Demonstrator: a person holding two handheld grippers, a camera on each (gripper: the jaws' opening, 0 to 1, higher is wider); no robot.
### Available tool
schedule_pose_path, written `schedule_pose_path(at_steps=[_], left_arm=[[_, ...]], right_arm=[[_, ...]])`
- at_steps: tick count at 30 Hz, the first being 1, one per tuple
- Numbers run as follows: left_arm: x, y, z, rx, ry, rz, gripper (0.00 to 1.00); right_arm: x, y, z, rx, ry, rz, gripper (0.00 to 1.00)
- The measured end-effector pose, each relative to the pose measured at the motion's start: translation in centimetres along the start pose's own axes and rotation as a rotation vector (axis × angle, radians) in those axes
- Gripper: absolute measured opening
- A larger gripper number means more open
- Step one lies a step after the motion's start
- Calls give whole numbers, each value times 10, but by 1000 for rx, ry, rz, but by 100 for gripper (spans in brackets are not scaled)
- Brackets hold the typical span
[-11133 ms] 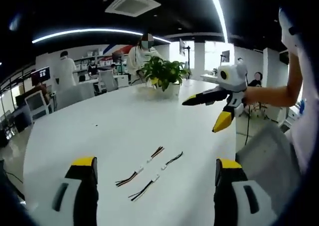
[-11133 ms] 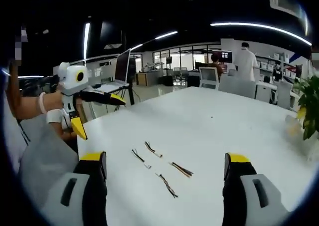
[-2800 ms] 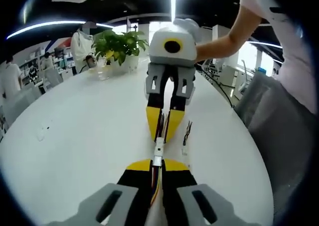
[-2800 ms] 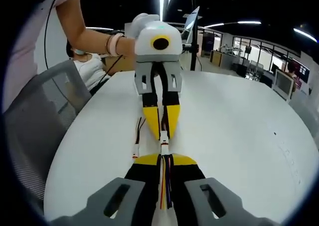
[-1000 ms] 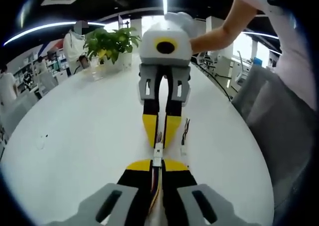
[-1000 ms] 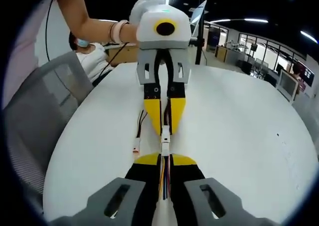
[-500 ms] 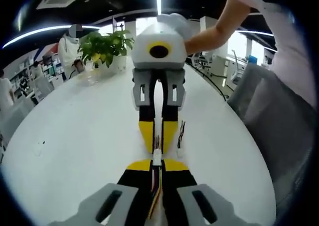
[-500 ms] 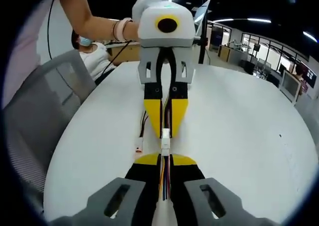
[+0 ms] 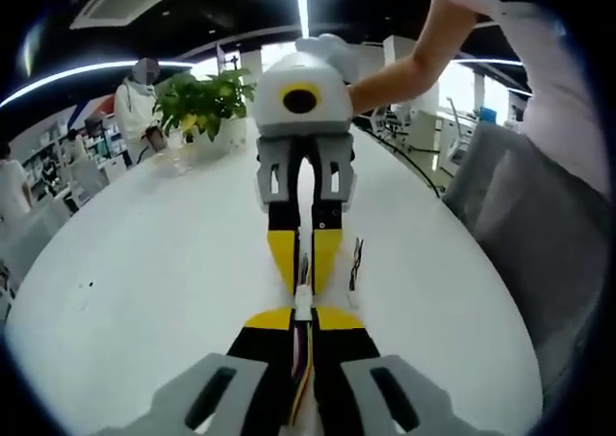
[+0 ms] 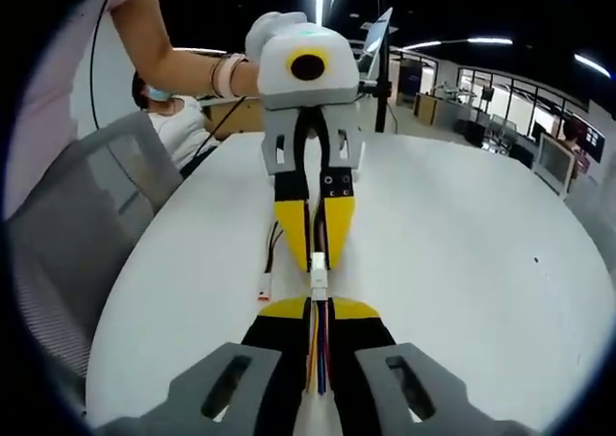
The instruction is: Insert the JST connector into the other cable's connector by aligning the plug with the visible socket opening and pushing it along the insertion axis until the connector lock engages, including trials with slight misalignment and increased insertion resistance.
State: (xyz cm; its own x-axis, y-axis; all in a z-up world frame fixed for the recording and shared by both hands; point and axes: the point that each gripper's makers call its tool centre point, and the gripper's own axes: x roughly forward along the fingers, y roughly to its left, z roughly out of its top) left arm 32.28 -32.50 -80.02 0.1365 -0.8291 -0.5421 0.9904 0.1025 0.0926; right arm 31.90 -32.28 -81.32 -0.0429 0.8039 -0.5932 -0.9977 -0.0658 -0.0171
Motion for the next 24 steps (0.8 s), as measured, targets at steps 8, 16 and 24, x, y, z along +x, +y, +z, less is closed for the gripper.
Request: schedule_pose_path(at_steps=[8, 16, 24], left_arm=[[7, 1, -21, 7, 61, 7, 0], [7, 6, -27, -7, 53, 17, 0], [14, 10, -33, -20, 48, 23, 0]], right_arm=[[11, -2, 3, -30, -6, 13, 3], [14, -8, -2, -22, -14, 14, 3], [18, -10, -14, -27, -8, 12, 4]])
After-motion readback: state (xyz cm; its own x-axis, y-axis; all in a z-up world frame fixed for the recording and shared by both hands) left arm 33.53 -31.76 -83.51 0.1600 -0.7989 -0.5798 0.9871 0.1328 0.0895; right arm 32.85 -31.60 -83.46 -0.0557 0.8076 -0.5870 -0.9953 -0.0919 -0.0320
